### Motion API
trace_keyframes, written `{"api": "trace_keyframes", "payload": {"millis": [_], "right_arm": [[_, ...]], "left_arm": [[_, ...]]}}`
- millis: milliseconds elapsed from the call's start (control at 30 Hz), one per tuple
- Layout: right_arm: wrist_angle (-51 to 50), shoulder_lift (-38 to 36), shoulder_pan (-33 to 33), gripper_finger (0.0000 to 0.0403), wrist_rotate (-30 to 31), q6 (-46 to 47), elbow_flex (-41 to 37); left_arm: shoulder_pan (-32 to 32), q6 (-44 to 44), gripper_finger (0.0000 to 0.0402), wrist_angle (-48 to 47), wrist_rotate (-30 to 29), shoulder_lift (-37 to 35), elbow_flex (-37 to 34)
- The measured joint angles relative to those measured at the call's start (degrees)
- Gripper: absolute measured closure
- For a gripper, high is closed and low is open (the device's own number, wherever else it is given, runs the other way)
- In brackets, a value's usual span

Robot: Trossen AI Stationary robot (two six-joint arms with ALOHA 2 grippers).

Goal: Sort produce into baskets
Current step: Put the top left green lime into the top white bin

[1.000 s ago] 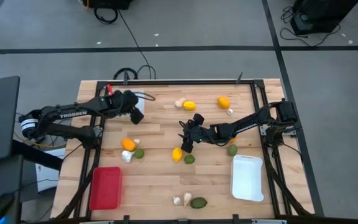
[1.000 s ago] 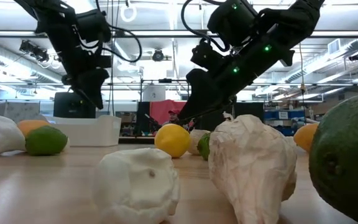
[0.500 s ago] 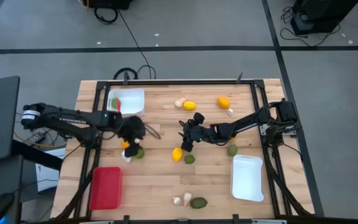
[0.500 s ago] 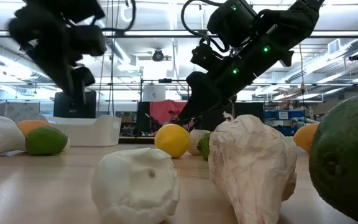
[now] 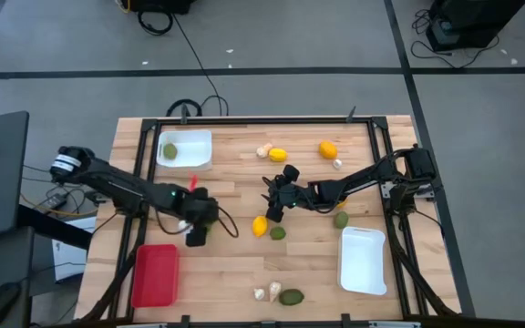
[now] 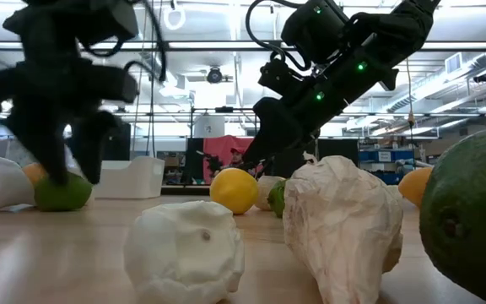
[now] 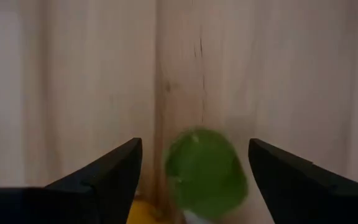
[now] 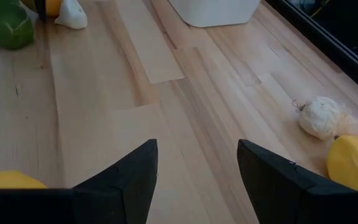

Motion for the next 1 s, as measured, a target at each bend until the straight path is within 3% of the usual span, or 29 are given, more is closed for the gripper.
{"api": "trace_keyframes", "payload": {"millis": [267,600,733,1000], "right_arm": [[0.0,0.0,0.1,0.0172,0.0,0.0,0.0],[0.0,0.0,0.1,0.0172,0.0,0.0,0.0],[0.0,0.0,0.1,0.0172,0.0,0.0,0.0],[-0.4,0.0,0.1,0.0172,-0.1,-0.2,0.0]], "left_arm": [[-0.4,-0.1,0.0094,-0.4,0.5,6.7,0.2],[1.2,-0.2,0.0215,-2.0,-1.4,7.5,4.7],[4.5,0.4,0.0232,-6.1,-3.8,7.5,8.6],[16.9,5.2,0.0215,-15.5,-8.7,7.0,14.9]]}}
